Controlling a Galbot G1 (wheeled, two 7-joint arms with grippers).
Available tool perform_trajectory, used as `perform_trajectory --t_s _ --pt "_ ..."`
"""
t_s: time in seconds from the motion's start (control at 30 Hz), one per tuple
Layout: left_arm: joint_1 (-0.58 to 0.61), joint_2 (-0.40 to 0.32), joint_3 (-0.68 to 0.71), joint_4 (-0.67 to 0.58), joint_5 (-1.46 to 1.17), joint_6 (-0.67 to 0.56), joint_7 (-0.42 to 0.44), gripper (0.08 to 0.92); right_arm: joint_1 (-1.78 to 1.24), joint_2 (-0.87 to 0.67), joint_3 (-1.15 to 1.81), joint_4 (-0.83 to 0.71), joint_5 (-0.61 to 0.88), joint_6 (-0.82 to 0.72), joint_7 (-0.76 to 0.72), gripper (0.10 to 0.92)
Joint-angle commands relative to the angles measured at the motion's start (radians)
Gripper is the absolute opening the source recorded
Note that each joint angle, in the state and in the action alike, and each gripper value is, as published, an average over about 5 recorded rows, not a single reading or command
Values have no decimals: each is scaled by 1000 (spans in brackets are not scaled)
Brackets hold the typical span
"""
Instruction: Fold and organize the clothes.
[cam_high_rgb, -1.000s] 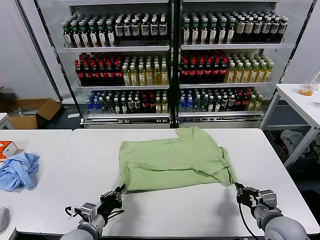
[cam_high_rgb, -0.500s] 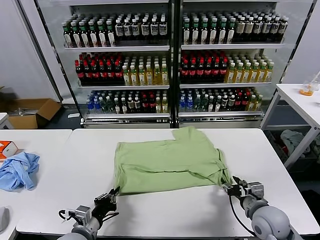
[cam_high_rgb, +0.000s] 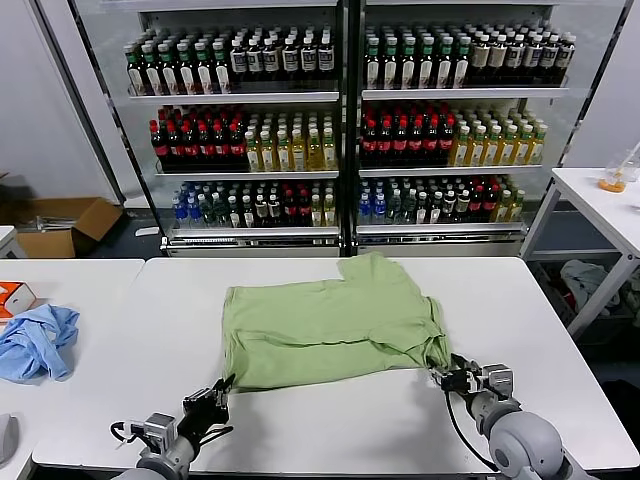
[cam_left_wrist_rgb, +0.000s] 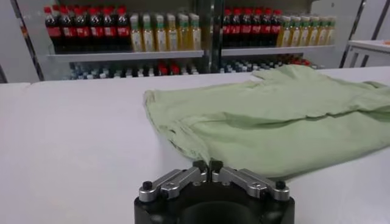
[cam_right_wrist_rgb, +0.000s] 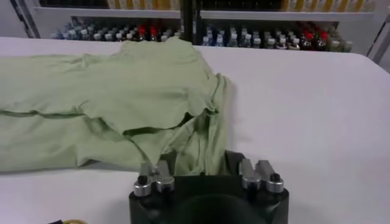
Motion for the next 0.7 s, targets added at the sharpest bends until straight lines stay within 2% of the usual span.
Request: perform_trajectory --t_s 0.03,0.3,0.7 --pt "7 7 -20 -5 -19 -8 6 113 -37 -6 -15 27 9 12 -4 348" --pt "72 37 -61 -58 -35 -14 21 111 -213 -51 85 176 0 24 0 153" --pt "229 28 -152 -164 -70 -8 25 111 -527 -39 192 360 -159 60 0 137"
